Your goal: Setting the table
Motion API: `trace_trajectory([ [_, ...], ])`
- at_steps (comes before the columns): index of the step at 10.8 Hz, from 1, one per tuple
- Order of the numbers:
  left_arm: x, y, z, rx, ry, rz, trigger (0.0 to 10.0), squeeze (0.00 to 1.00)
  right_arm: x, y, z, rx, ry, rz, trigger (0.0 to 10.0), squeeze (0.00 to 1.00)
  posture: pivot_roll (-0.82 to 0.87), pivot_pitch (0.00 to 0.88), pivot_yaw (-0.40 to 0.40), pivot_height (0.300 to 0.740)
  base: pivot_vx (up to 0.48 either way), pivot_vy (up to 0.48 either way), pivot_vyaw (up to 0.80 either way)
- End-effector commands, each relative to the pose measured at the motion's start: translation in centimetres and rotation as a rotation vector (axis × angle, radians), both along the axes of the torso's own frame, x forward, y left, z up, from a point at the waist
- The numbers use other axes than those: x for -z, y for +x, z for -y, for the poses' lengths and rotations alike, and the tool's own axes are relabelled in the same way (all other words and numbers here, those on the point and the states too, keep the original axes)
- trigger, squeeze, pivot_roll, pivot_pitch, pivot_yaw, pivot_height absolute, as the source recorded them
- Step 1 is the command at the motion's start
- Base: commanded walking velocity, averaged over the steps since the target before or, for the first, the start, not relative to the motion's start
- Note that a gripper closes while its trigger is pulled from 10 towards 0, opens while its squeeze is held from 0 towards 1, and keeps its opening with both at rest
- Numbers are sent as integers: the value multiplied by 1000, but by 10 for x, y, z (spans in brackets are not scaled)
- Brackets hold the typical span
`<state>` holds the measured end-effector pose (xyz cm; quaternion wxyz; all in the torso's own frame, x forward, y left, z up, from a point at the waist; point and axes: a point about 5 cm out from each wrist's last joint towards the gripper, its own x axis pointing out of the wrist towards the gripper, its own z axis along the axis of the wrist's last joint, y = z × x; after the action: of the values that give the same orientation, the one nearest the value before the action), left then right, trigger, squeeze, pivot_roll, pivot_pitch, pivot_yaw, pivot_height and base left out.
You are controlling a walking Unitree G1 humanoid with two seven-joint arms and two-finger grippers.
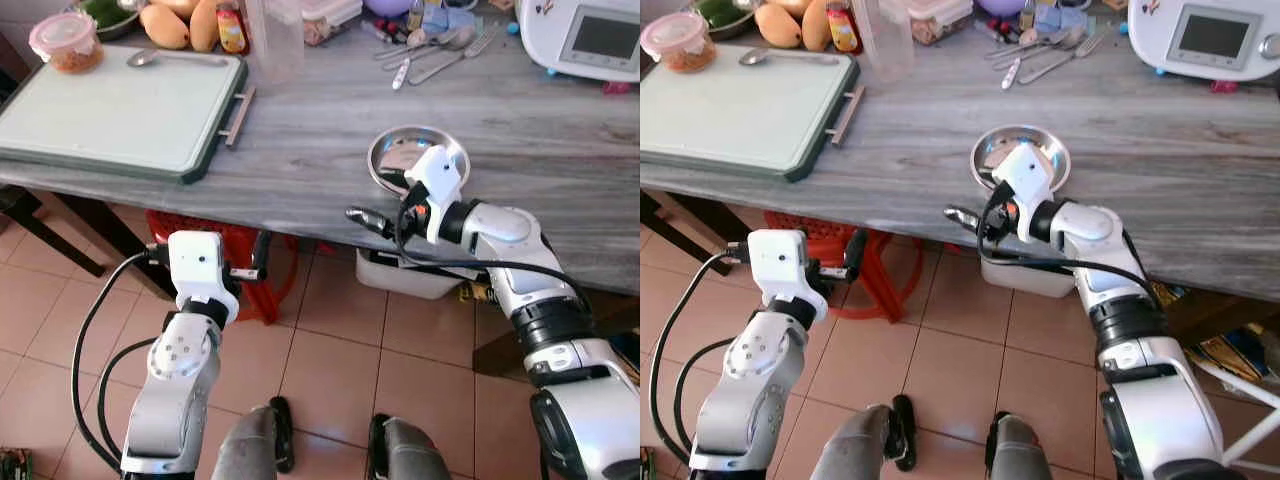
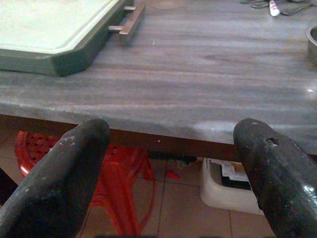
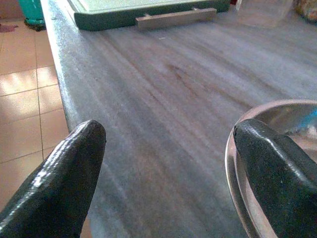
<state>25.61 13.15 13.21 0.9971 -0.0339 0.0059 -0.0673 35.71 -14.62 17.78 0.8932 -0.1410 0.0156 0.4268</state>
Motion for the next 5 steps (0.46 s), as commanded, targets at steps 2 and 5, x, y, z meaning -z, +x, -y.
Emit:
trace_trajectory([
  [2, 3, 0, 0, -5, 14, -16, 10000, 0, -1, -1, 5, 41, -7, 26, 10000, 0, 16, 224, 53, 740, 0, 0, 0],
  [5, 3, 1, 0, -4, 16, -18, 10000, 0, 9, 5, 16, 129, -60, -27, 10000, 0, 16, 225, 55, 740, 0, 0, 0],
])
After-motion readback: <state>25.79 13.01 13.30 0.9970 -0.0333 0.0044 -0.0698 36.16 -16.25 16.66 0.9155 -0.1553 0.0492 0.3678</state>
